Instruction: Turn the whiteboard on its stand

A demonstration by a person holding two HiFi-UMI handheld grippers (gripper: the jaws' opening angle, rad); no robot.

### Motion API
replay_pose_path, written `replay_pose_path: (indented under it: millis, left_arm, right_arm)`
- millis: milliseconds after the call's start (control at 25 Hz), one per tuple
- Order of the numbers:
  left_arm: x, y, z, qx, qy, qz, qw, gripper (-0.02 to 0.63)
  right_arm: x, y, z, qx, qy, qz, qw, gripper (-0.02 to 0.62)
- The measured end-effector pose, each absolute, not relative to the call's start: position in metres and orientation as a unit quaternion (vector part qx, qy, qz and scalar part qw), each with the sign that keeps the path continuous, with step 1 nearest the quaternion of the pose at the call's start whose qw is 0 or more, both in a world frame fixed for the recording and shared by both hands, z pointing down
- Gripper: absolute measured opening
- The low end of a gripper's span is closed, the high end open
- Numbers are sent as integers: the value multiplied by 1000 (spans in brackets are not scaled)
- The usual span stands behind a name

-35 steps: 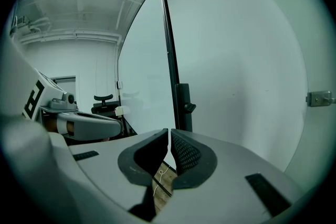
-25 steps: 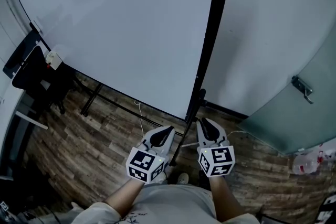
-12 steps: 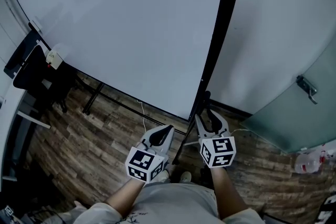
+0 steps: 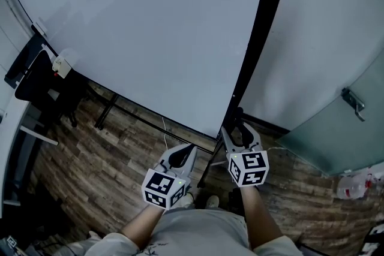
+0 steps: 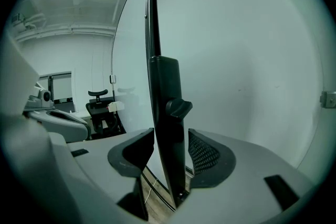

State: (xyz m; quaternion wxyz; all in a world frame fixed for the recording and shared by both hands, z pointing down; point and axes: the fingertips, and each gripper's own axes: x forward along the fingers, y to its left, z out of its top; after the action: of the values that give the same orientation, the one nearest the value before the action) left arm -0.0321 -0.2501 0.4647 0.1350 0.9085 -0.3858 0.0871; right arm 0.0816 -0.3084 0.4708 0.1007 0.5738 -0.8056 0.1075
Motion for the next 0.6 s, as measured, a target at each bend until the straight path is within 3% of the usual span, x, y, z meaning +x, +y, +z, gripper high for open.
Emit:
replay_pose_path:
  millis: [600]
  left_arm:
    - [-33, -252, 467, 906, -389, 87, 141, 11]
  right_arm:
    - [80, -316, 468, 564, -814, 102, 99, 169]
